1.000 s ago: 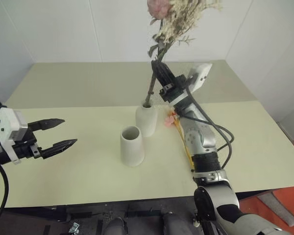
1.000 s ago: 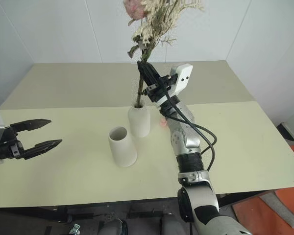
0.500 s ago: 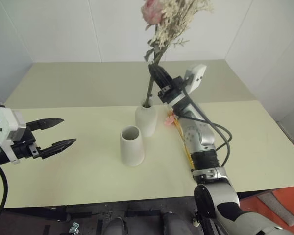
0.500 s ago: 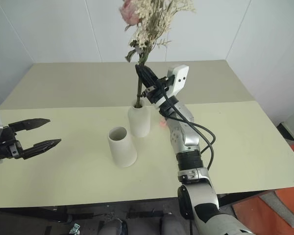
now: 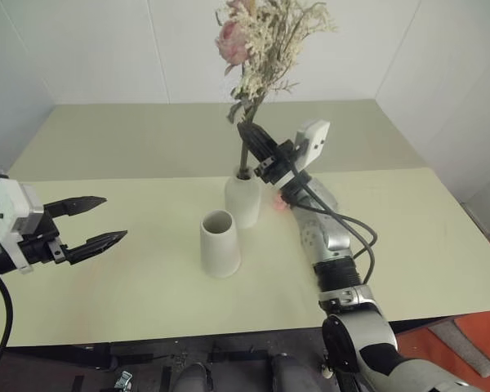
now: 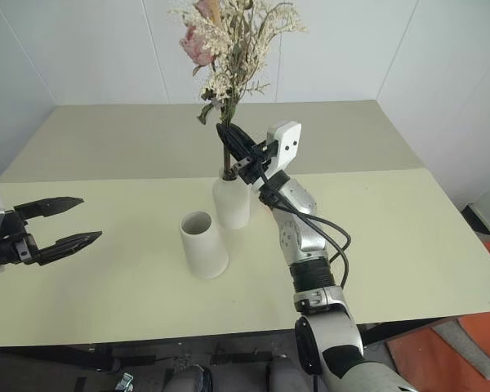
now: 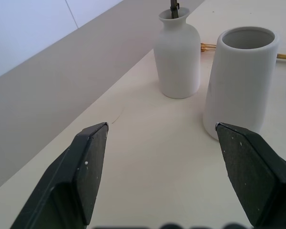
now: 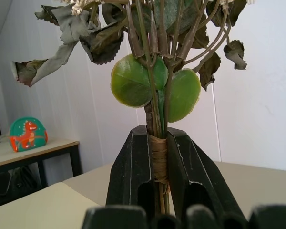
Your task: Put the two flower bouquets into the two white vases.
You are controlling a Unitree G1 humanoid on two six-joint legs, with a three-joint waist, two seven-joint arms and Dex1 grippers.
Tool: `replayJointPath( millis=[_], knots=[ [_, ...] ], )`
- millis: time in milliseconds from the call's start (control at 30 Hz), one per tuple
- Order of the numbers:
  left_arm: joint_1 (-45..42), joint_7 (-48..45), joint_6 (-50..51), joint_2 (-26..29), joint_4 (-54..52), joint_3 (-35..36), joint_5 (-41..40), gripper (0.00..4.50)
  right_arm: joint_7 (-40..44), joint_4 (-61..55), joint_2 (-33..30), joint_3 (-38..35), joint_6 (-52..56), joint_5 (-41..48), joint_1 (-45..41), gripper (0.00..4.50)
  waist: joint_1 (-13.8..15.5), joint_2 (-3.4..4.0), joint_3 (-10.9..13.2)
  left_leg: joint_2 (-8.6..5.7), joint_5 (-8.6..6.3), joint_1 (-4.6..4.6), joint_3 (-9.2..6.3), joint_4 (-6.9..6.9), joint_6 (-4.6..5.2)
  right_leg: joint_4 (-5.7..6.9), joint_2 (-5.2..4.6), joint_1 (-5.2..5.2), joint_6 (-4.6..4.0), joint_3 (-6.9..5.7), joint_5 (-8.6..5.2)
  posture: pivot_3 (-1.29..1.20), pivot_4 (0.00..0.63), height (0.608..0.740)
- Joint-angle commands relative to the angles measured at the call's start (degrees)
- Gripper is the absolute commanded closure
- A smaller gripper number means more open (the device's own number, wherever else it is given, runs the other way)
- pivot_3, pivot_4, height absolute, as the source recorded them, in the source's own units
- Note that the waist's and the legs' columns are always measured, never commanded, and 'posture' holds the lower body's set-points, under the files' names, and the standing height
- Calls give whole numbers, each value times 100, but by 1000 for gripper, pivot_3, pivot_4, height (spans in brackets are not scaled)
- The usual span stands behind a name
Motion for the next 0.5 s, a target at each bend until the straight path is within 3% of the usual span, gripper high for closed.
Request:
replayJointPath(
  millis=[33, 167, 500],
  knots=[
    [-78, -8, -28, 56, -120, 119, -88, 606, 38, -106, -3, -8, -210, -35, -17, 4289, 0, 0, 0, 0, 0, 0, 0, 0, 0, 0, 0, 0, 0, 0, 0, 0, 150, 740],
    [-93, -17, -27, 56, -121, 106, -97, 606, 87, -193, -21, -42, -98, 37, -5, 4289, 0, 0, 0, 0, 0, 0, 0, 0, 0, 0, 0, 0, 0, 0, 0, 0, 150, 740],
    [-224, -31, -77, 60, -27, -45, -25, 606, -18, -666, -242, 128, 311, -164, 308, 986, 4, 0, 0, -1, 0, -1, 0, 0, 0, 0, -1, 0, 0, 0, 0, 0, 150, 740]
  ],
)
